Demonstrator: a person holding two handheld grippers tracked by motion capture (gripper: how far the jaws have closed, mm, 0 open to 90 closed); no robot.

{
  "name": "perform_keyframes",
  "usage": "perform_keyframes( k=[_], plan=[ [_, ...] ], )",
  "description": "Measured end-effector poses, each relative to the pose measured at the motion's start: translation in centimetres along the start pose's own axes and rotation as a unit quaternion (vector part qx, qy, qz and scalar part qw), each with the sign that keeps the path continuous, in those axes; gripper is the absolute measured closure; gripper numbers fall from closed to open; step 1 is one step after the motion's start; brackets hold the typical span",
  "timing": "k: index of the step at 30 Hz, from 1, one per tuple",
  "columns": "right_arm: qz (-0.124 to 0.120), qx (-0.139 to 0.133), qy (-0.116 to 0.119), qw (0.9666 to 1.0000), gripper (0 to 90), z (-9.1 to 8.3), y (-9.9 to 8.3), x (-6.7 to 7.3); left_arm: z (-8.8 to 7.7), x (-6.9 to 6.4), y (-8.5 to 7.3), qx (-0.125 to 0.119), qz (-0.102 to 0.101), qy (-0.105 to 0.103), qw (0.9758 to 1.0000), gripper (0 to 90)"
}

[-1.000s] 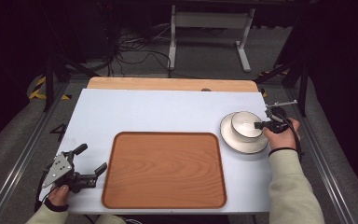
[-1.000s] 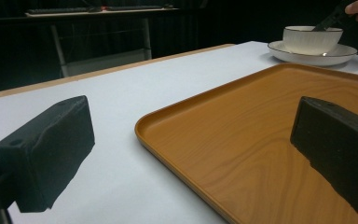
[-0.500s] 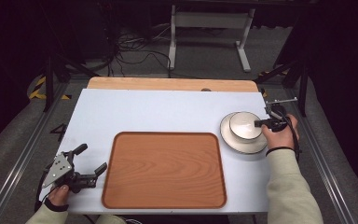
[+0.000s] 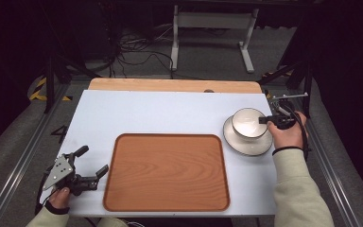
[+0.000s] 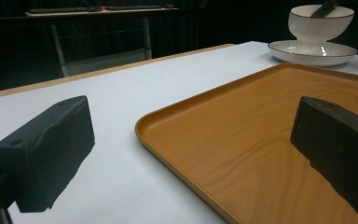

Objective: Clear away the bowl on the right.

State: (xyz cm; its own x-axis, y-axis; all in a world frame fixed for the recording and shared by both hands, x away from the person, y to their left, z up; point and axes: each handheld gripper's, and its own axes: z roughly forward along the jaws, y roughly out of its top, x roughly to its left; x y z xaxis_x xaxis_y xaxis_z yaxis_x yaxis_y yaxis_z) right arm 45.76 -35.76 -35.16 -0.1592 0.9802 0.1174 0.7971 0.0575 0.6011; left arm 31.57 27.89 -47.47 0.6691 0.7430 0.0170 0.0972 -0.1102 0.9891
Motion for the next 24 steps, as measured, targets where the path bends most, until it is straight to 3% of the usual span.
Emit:
perform_keyframes(
  k=[12, 17, 24],
  plan=[
    [-0.002, -0.011, 0.007, 0.9999, 81.2, -2.3, 0.9, 1.7, 0.0, 0.0, 0.0, 0.0, 0.0, 0.0, 1.0, 0.2],
    [0.015, -0.01, 0.01, 0.9998, 81.1, -2.9, 0.8, 2.6, 0.0, 0.0, 0.0, 0.0, 0.0, 0.0, 1.0, 0.2],
    [-0.003, -0.009, 0.029, 0.9995, 81.0, -3.5, 0.6, 4.8, 0.0, 0.0, 0.0, 0.0, 0.0, 0.0, 1.0, 0.2]
  ],
)
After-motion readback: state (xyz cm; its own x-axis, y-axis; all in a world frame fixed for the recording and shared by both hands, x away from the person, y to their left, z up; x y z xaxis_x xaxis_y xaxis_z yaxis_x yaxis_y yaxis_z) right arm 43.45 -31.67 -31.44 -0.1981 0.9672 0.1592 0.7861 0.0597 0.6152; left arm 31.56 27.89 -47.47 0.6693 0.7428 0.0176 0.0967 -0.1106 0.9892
